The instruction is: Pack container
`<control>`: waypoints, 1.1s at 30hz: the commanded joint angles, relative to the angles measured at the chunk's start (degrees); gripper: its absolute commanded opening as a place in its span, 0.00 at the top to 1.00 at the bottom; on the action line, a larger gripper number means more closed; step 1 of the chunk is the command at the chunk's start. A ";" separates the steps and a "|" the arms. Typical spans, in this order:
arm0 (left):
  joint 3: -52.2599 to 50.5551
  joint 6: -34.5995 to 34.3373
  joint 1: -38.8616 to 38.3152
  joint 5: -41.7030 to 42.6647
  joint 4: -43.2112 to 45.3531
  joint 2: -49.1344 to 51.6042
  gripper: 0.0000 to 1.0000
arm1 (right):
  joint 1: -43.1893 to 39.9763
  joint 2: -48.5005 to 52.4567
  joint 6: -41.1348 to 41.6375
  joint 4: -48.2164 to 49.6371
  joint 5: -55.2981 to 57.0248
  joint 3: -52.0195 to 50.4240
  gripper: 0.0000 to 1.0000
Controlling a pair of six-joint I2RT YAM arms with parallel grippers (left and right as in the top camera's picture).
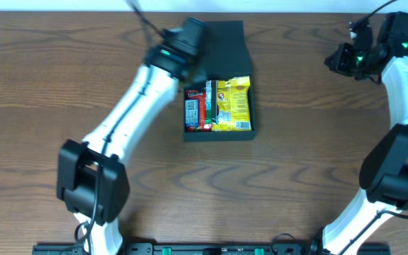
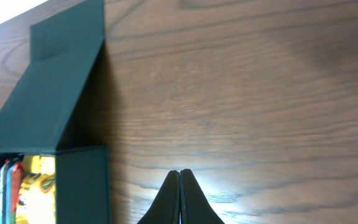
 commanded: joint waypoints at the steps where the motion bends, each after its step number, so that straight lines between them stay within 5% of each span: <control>1: 0.11 -1.22 6.05 3.34 -1.64 0.96 0.94 | 2.56 -0.98 -0.94 -0.07 -3.87 -1.99 0.99; 14: -6.75 1.51 20.09 9.51 -2.97 1.18 0.94 | 15.58 -0.85 -1.75 2.71 -6.19 -13.88 0.99; 22: -6.75 5.07 21.00 9.49 -2.99 1.18 0.94 | 23.34 -0.22 -1.49 3.15 -2.51 -14.84 0.99; 33: -6.75 6.73 21.00 9.44 -4.33 1.18 0.94 | 22.47 -0.22 1.25 2.56 0.24 -14.86 0.98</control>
